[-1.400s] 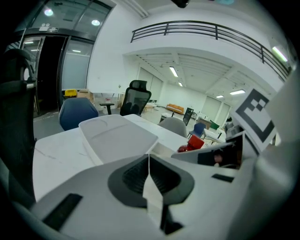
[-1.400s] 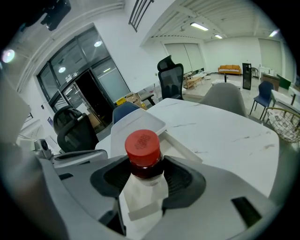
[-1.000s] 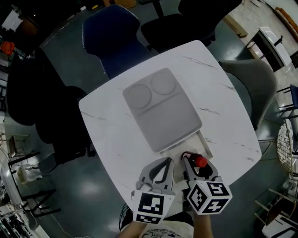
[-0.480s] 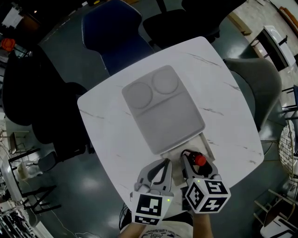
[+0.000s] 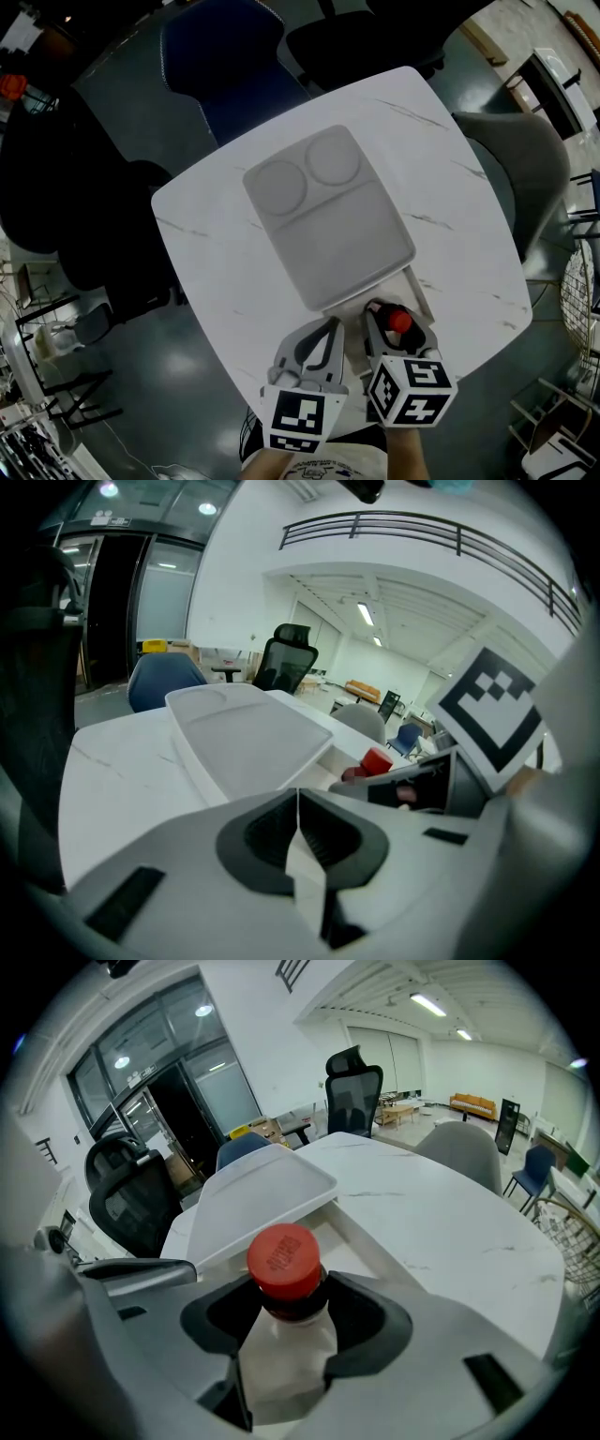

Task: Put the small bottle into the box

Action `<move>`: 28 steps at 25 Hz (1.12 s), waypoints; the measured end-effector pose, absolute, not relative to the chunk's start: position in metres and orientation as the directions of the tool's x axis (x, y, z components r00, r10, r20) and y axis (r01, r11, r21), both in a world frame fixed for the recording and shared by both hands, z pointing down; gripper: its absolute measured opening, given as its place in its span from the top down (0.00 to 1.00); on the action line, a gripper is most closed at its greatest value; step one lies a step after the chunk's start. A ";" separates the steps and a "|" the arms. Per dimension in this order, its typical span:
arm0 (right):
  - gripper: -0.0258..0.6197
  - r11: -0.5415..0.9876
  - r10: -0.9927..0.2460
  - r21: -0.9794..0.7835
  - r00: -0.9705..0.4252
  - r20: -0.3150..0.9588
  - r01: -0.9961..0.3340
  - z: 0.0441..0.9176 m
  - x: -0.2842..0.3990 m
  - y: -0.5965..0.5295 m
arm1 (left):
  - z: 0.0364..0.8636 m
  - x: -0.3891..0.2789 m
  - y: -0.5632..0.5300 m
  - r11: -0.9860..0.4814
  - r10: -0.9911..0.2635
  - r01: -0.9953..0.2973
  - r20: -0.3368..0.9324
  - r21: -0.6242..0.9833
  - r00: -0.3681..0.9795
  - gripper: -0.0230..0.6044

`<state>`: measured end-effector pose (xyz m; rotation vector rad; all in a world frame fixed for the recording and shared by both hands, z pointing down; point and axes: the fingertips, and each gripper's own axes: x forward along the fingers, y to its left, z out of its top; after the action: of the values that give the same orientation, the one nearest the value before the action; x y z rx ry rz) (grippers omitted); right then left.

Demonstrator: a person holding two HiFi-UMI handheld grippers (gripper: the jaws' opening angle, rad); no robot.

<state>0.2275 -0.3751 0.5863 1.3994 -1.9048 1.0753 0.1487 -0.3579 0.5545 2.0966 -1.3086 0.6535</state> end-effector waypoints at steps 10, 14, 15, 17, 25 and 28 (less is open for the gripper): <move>0.61 0.166 -0.509 -0.274 -0.321 0.799 -0.947 0.588 0.223 -0.374 | 0.551 0.144 -0.358 -0.354 -0.637 -0.911 0.659 0.212 0.401 0.93; 0.61 0.155 -0.512 -0.291 -0.329 0.794 -0.944 0.586 0.223 -0.373 | 0.546 0.143 -0.357 -0.357 -0.646 -0.911 0.650 0.206 0.400 0.93; 0.61 0.152 -0.514 -0.292 -0.328 0.792 -0.944 0.585 0.224 -0.372 | 0.544 0.142 -0.357 -0.358 -0.649 -0.911 0.648 0.204 0.399 0.93; 0.61 0.150 -0.520 -0.291 -0.326 0.790 -0.945 0.582 0.223 -0.370 | 0.542 0.141 -0.356 -0.359 -0.654 -0.912 0.643 0.201 0.399 0.93; 0.61 0.131 -0.569 -0.271 -0.296 0.767 -0.954 0.555 0.227 -0.357 | 0.520 0.139 -0.352 -0.383 -0.680 -0.904 0.605 0.188 0.414 0.93; 0.61 0.116 -0.605 -0.264 -0.279 0.746 -0.958 0.540 0.231 -0.350 | 0.509 0.139 -0.348 -0.398 -0.692 -0.900 0.586 0.179 0.422 0.93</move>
<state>0.2306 -0.3502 0.5398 1.5117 -1.9407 1.0172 0.1390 -0.3477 0.5093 2.2086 -1.3466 0.5879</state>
